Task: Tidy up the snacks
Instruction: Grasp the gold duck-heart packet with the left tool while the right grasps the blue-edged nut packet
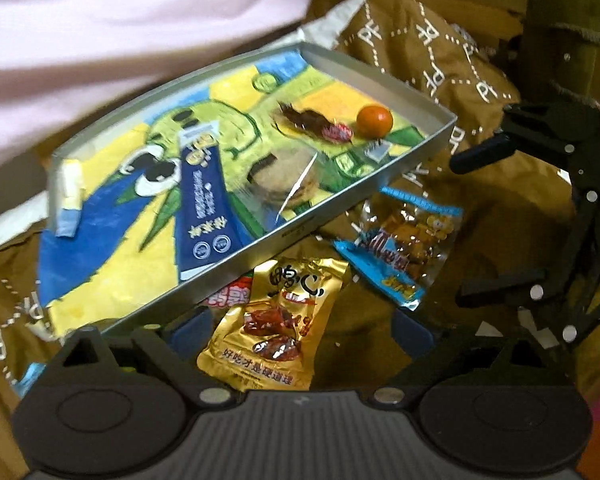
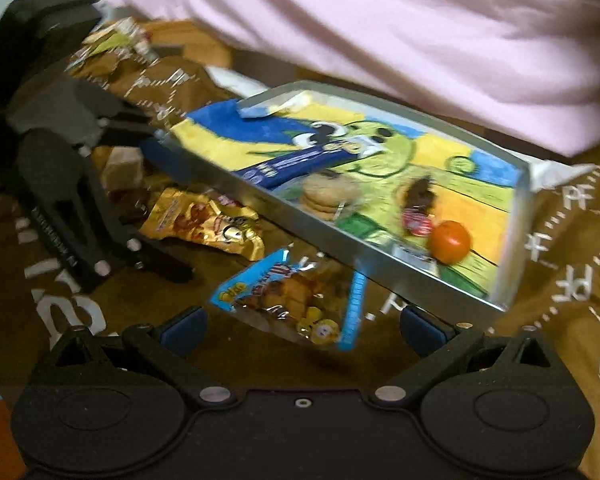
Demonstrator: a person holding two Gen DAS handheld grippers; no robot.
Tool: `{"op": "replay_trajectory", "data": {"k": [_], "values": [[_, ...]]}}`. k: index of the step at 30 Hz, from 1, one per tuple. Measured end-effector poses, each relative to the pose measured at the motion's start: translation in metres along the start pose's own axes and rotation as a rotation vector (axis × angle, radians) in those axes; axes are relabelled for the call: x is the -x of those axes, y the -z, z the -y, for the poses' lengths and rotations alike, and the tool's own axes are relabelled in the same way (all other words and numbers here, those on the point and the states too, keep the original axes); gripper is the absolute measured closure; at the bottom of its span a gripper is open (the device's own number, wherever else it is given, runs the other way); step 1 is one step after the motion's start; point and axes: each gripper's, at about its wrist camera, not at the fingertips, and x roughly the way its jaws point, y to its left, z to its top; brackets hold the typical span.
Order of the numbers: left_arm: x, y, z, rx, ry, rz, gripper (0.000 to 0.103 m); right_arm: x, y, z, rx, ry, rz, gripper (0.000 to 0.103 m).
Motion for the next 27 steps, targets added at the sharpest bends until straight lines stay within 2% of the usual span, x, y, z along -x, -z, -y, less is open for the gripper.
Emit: {"op": "replay_trajectory", "data": {"k": [6, 8, 10, 13, 17, 20, 21, 23, 24, 25, 27], "values": [[-0.014, -0.010, -0.005, -0.054, 0.021, -0.043, 0.020, -0.022, -0.003, -0.002, 0.021, 0.005, -0.047, 0.001], [-0.019, -0.011, -0.004, -0.076, 0.009, -0.067, 0.026, -0.027, -0.004, 0.000, 0.008, 0.008, -0.050, 0.001], [-0.022, -0.011, -0.001, -0.116, -0.005, -0.086, 0.035, -0.030, -0.006, 0.002, -0.005, 0.005, -0.048, 0.001], [-0.024, -0.010, 0.002, -0.144, -0.002, -0.104, 0.041, -0.035, -0.008, 0.003, -0.003, 0.005, -0.050, 0.003], [-0.021, -0.009, 0.001, -0.129, 0.013, -0.113, 0.045, -0.034, -0.008, 0.001, 0.007, 0.011, -0.041, 0.015], [-0.017, -0.006, 0.006, -0.130, 0.011, -0.121, 0.046, -0.029, -0.006, 0.000, 0.014, 0.023, -0.025, 0.028], [-0.016, -0.005, 0.007, -0.121, 0.012, -0.125, 0.046, -0.028, -0.005, -0.001, 0.018, 0.029, -0.020, 0.029], [-0.014, -0.004, 0.009, -0.077, 0.033, -0.150, 0.046, -0.027, -0.003, -0.007, 0.063, 0.067, -0.008, 0.027], [-0.013, -0.004, 0.010, -0.056, 0.036, -0.156, 0.046, -0.026, -0.002, -0.012, 0.095, 0.100, 0.003, 0.018], [-0.012, -0.003, 0.011, -0.043, 0.032, -0.160, 0.046, -0.026, -0.001, -0.017, 0.133, 0.143, 0.019, 0.014], [-0.011, -0.002, 0.012, -0.010, 0.020, -0.168, 0.046, -0.025, 0.001, -0.025, 0.204, 0.166, 0.039, 0.015]]}}
